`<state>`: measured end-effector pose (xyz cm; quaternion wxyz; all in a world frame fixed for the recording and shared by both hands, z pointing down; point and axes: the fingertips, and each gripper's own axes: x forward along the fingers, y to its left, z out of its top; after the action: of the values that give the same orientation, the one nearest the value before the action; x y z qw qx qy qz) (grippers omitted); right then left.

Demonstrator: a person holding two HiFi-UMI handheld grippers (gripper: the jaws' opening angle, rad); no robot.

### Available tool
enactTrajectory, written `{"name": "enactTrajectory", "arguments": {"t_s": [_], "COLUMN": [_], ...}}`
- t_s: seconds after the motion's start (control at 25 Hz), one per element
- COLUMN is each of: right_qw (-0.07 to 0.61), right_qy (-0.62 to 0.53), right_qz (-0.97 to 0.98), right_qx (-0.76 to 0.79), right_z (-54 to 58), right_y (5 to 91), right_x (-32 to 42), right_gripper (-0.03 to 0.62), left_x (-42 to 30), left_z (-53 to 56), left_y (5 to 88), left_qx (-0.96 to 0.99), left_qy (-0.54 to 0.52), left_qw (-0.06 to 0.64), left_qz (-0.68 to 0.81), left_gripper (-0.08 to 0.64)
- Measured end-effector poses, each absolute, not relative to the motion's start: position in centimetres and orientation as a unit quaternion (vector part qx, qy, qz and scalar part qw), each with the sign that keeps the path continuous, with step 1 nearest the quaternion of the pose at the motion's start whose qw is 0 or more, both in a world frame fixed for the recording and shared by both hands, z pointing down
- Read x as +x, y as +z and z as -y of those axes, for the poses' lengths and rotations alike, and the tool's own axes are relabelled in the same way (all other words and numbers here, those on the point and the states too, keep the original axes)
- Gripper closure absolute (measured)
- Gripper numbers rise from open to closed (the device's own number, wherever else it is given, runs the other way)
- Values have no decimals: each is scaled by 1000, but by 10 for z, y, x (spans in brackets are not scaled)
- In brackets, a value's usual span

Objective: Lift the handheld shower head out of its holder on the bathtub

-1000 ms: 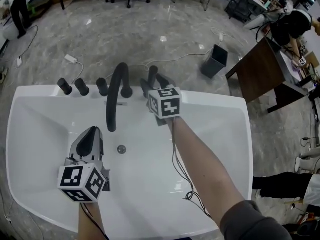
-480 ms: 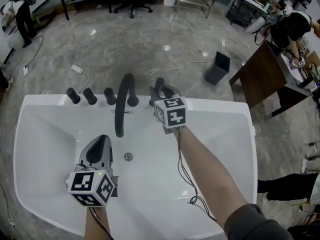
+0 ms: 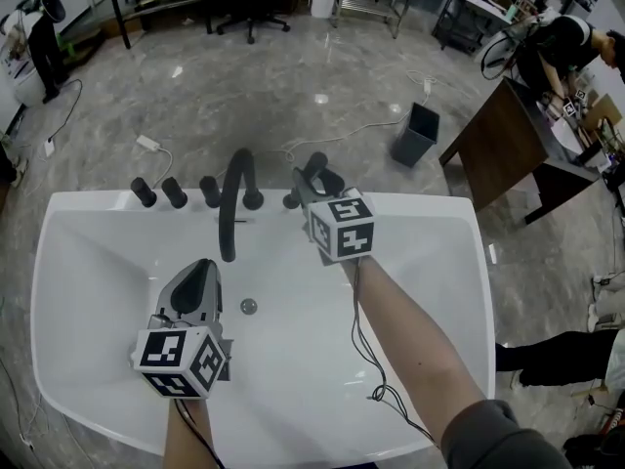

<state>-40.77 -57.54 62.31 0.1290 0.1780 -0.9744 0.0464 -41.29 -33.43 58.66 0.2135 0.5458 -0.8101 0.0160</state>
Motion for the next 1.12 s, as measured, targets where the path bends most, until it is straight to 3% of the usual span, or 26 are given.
{"name": "enactTrajectory", "arguments": {"t_s": [0.4, 1.12], "right_qw": [60, 11], "right_qy": [48, 27], "right_qz": [982, 976], "right_qx": [174, 218], "right_z": [560, 458], "right_y": [524, 383], "right_x": [-377, -296], "right_gripper": [448, 448], "left_x": [-395, -353], "left_z": [333, 285], "left_y": [547, 458], "left_qx": [567, 635], "left_qy": [20, 2], "left_qw": [210, 202], "left_qz": [796, 746], "left_gripper": [528, 528]}}
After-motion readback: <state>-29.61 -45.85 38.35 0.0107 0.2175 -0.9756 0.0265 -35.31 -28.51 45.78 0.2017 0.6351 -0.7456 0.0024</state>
